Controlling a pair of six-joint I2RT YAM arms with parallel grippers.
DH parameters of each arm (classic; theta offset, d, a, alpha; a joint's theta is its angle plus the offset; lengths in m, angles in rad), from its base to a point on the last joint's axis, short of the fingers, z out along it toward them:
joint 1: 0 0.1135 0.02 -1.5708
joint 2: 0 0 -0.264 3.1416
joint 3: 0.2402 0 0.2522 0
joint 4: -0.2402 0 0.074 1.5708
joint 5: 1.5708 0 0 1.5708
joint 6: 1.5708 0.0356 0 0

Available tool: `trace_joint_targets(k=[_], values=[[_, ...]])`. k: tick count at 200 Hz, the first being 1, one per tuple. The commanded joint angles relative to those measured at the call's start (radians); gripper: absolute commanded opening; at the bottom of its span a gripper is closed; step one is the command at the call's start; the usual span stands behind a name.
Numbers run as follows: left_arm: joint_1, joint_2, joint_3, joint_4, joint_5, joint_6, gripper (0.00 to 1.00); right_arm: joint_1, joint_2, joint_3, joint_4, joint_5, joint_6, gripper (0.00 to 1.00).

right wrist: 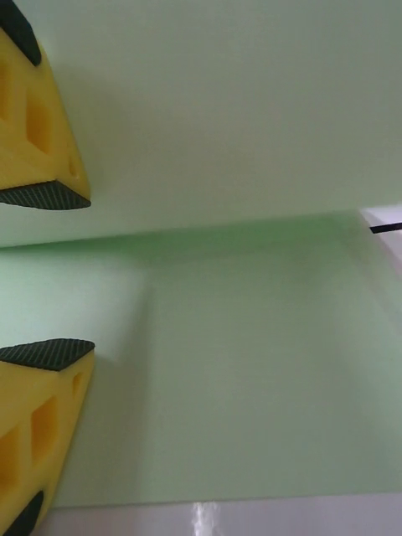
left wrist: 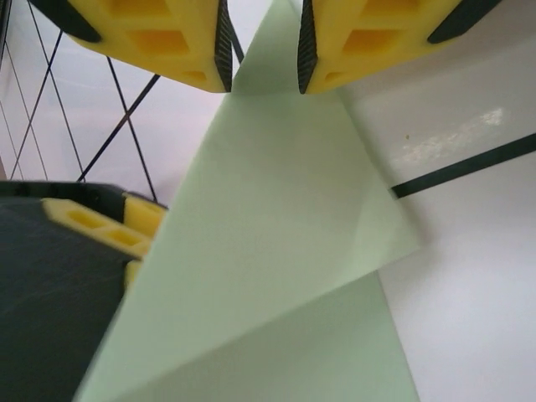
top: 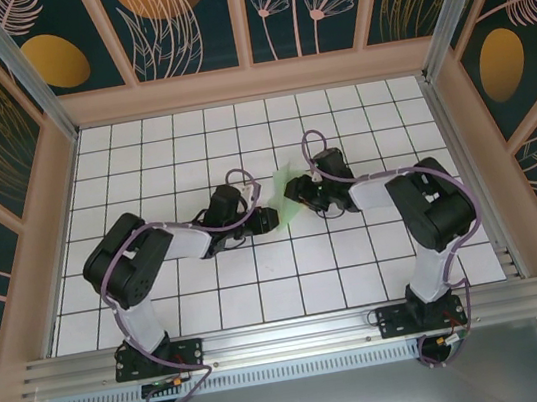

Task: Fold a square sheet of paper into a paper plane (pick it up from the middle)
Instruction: Fourth fold the wing at the center of the table.

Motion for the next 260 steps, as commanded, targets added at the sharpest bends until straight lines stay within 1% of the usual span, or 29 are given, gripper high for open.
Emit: trace_joint_targets(k=[1, 18, 36, 61, 89, 106, 134, 144, 180, 200, 226, 246, 249, 260], values=[[-0.007, -0.045, -0.021, 0.012, -0.029, 0.019, 0.35, 0.049, -0.028, -0.039, -0.058, 0.083, 0.135, 0.47], [-0.008, -0.054, -0.033, 0.029, -0.029, 0.012, 0.37, 0.060, -0.030, -0.045, -0.046, 0.111, 0.189, 0.47], [-0.007, -0.077, -0.047, 0.042, -0.050, 0.009, 0.38, 0.082, -0.032, -0.057, -0.017, 0.106, 0.219, 0.47], [-0.007, -0.098, -0.053, 0.040, -0.078, 0.039, 0.41, 0.083, -0.037, -0.058, -0.006, 0.102, 0.228, 0.46], [-0.017, -0.064, -0.022, 0.056, -0.092, 0.068, 0.44, 0.091, -0.040, -0.052, 0.004, 0.089, 0.227, 0.46], [-0.034, -0.046, 0.011, 0.038, -0.129, 0.095, 0.46, 0.094, -0.040, -0.053, 0.009, 0.082, 0.231, 0.47], [-0.063, -0.022, 0.049, -0.005, -0.238, 0.168, 0.46, 0.094, -0.043, -0.057, 0.018, 0.071, 0.242, 0.47], [-0.069, -0.012, 0.052, -0.010, -0.259, 0.183, 0.46, 0.094, -0.043, -0.058, 0.028, 0.061, 0.249, 0.47], [-0.076, 0.010, 0.058, -0.035, -0.327, 0.230, 0.39, 0.087, -0.050, -0.069, 0.071, 0.017, 0.276, 0.47], [-0.076, 0.019, 0.051, -0.025, -0.333, 0.246, 0.36, 0.074, -0.059, -0.083, 0.106, -0.019, 0.295, 0.48], [-0.075, 0.019, 0.044, -0.006, -0.333, 0.270, 0.26, 0.072, -0.087, -0.093, 0.113, -0.027, 0.295, 0.48], [-0.075, 0.013, 0.040, 0.011, -0.320, 0.309, 0.16, 0.071, -0.132, -0.101, 0.089, -0.006, 0.247, 0.47], [-0.075, 0.011, 0.040, 0.013, -0.317, 0.317, 0.15, 0.044, -0.143, -0.104, 0.085, -0.001, 0.238, 0.47], [-0.076, 0.008, 0.039, 0.018, -0.303, 0.346, 0.11, 0.026, -0.180, -0.123, 0.087, 0.006, 0.184, 0.47]])
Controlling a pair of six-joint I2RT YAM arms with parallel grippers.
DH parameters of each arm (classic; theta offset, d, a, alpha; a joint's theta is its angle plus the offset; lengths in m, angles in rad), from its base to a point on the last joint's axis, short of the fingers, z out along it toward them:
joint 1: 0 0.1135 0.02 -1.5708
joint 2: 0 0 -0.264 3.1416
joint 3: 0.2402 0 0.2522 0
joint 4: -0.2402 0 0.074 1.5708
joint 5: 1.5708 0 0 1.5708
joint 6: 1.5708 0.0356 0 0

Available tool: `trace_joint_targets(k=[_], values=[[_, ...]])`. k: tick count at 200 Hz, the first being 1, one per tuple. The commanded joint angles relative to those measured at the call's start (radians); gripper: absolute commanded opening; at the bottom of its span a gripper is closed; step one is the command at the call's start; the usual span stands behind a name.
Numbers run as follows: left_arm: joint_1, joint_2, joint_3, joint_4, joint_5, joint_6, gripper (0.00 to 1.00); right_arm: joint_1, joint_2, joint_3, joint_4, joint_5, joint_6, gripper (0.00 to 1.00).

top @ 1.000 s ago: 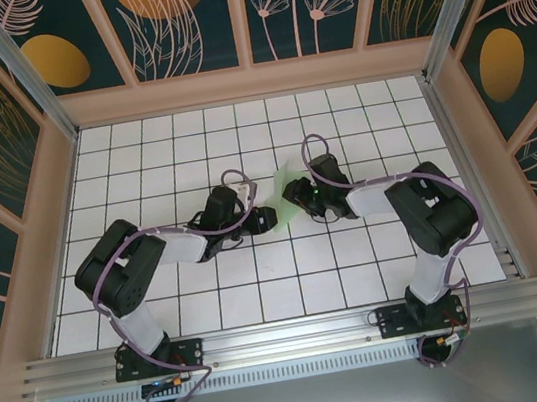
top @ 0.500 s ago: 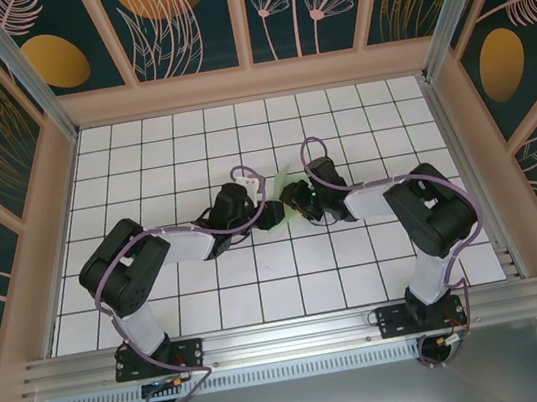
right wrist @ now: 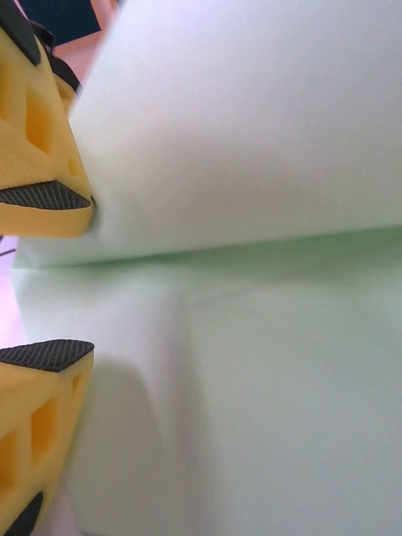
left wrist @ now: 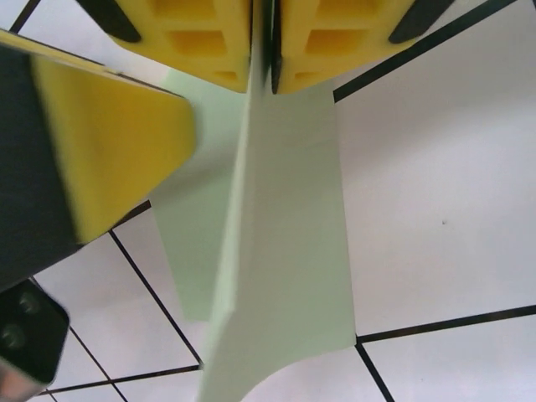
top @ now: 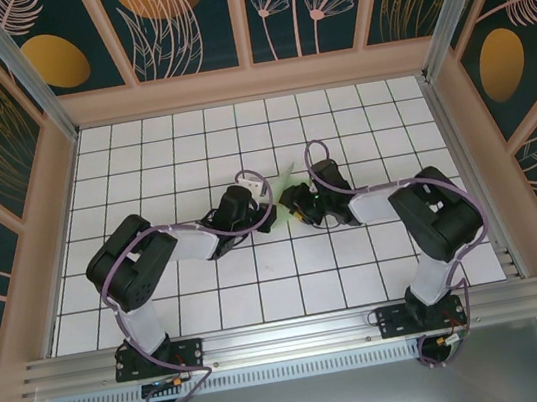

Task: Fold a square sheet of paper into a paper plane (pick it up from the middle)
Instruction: Fourth fold the wing at the center of the table.

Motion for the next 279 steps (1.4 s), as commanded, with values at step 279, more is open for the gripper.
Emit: trace_joint_targets(k=[279], values=[[-0.002, 0.149, 0.074, 0.062, 0.307, -0.122, 0.11, -0.117, -0.002, -0.046, 0.032, -0.081, -0.417, 0.58]])
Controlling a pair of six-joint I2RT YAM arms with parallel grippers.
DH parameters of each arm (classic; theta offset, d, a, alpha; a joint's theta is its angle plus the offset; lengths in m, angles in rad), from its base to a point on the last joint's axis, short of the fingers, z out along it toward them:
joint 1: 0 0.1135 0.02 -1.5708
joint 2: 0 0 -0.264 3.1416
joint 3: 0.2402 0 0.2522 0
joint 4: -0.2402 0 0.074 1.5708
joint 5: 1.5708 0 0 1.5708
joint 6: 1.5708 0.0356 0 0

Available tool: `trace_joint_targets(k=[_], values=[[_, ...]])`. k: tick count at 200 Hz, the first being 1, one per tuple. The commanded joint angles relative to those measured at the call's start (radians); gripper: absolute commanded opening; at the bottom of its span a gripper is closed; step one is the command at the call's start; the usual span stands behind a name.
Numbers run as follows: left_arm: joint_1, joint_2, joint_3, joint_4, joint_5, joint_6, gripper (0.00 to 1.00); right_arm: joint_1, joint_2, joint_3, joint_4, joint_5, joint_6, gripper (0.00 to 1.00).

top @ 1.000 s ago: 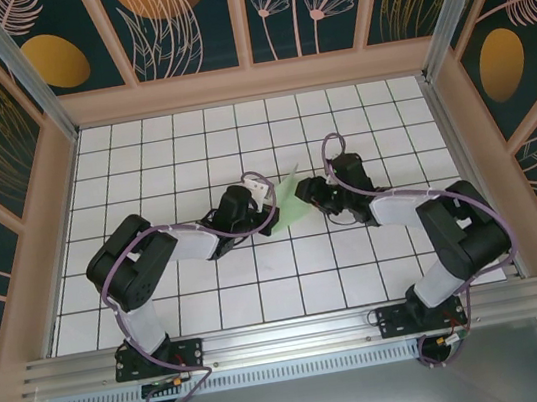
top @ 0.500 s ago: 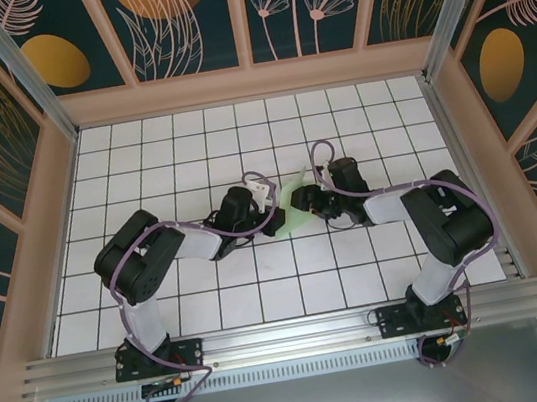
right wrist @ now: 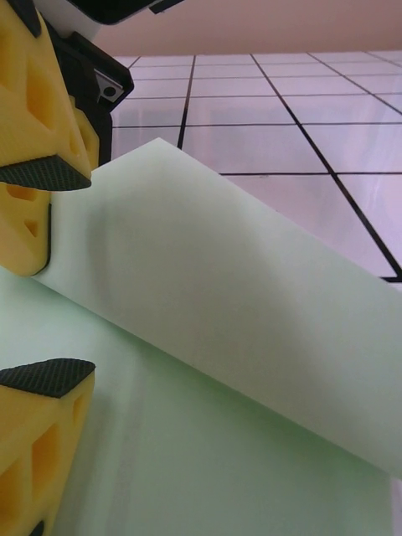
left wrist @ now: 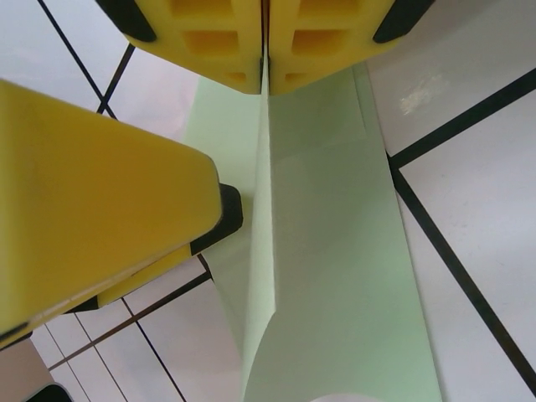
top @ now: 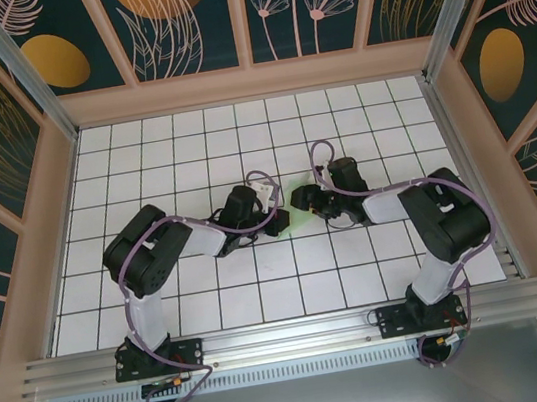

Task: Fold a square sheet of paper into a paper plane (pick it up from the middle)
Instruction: Fourth fold the wing at the center of the table.

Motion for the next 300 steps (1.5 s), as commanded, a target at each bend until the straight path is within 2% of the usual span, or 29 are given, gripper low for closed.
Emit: trace_joint_targets(k=[1, 59, 96, 141, 195, 215, 275, 300], values=[[-0.002, 0.024, 0.028, -0.031, 0.025, -0.018, 0.11, -0.006, 0.015, 0.028, -0.034, 0.027, -0.024, 0.58], [-0.003, 0.029, 0.044, -0.054, 0.039, -0.021, 0.14, -0.008, 0.056, 0.053, -0.083, 0.060, -0.009, 0.57], [-0.003, 0.027, 0.037, -0.056, 0.043, -0.015, 0.24, -0.009, 0.070, 0.056, -0.104, 0.085, 0.015, 0.58], [-0.002, 0.016, 0.032, -0.074, 0.028, -0.013, 0.25, -0.010, 0.091, 0.072, -0.160, 0.125, 0.041, 0.57], [0.009, -0.092, -0.021, -0.103, 0.000, -0.066, 0.42, -0.008, 0.107, 0.099, -0.259, 0.190, 0.037, 0.53], [0.014, -0.129, -0.055, -0.094, 0.001, -0.098, 0.45, -0.007, 0.115, 0.110, -0.287, 0.206, 0.036, 0.52], [0.033, -0.198, -0.076, -0.051, -0.075, -0.254, 0.41, 0.002, 0.149, 0.146, -0.364, 0.240, 0.023, 0.47], [0.033, -0.185, -0.063, -0.009, -0.041, -0.290, 0.35, 0.004, 0.157, 0.153, -0.380, 0.244, 0.017, 0.46]])
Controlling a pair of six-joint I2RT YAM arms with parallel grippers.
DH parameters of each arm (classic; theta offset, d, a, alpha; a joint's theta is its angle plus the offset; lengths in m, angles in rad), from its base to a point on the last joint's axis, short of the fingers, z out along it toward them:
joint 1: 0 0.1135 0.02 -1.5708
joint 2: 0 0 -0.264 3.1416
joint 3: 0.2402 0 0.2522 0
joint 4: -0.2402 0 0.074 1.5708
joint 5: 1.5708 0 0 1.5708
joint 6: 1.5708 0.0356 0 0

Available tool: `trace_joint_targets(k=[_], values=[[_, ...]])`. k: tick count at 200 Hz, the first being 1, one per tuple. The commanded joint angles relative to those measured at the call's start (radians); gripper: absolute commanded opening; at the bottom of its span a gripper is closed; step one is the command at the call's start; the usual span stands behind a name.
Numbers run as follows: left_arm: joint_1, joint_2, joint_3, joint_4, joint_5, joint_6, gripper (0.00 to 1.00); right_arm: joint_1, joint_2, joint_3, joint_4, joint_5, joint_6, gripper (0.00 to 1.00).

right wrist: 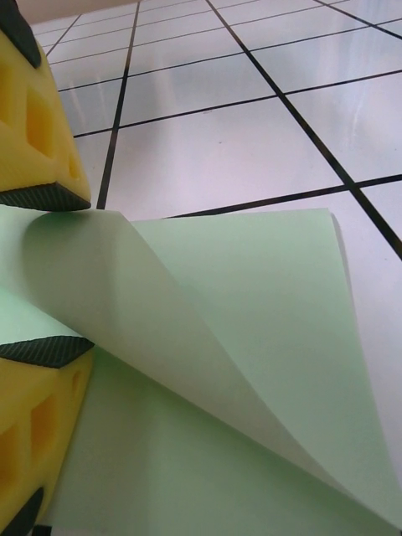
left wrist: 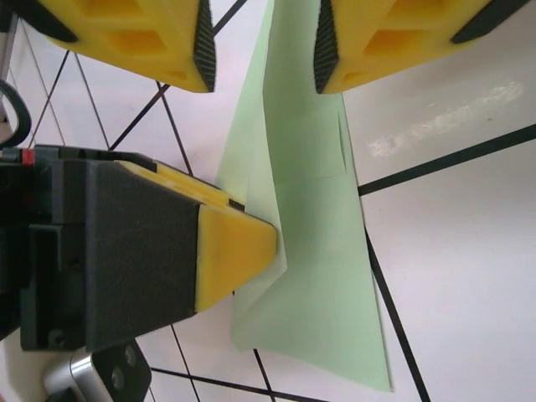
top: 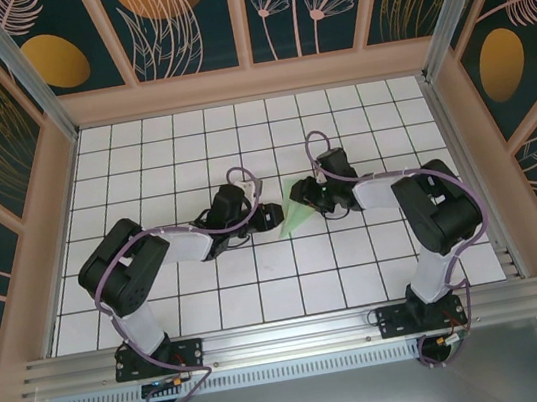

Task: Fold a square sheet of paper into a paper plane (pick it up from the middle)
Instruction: Fourth fold the wing at the center of the table.

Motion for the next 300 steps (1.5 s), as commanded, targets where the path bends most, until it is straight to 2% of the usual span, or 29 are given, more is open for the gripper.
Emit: trace_joint_targets(k=[1, 55, 91, 124, 170, 239, 300], values=[[0.003, -0.010, 0.018, 0.060, 0.005, -0.070, 0.35, -0.003, 0.081, -0.017, -0.132, 0.129, -0.036, 0.46], [0.003, 0.026, 0.057, 0.058, 0.095, -0.080, 0.32, 0.009, 0.118, 0.036, -0.206, 0.131, -0.061, 0.51], [0.003, 0.074, 0.062, 0.123, 0.165, -0.117, 0.28, 0.020, 0.143, 0.068, -0.244, 0.135, -0.054, 0.54], [0.004, 0.103, 0.087, 0.091, 0.155, -0.108, 0.22, 0.023, 0.145, 0.079, -0.263, 0.137, -0.047, 0.55], [0.003, 0.144, 0.115, 0.079, 0.152, -0.113, 0.22, 0.025, 0.140, 0.076, -0.261, 0.131, -0.046, 0.55], [0.004, 0.174, 0.141, -0.020, 0.081, -0.090, 0.19, 0.023, 0.127, 0.060, -0.233, 0.097, -0.056, 0.55], [0.003, 0.190, 0.150, -0.050, 0.060, -0.083, 0.17, 0.008, 0.071, 0.019, -0.164, 0.046, -0.114, 0.62]])
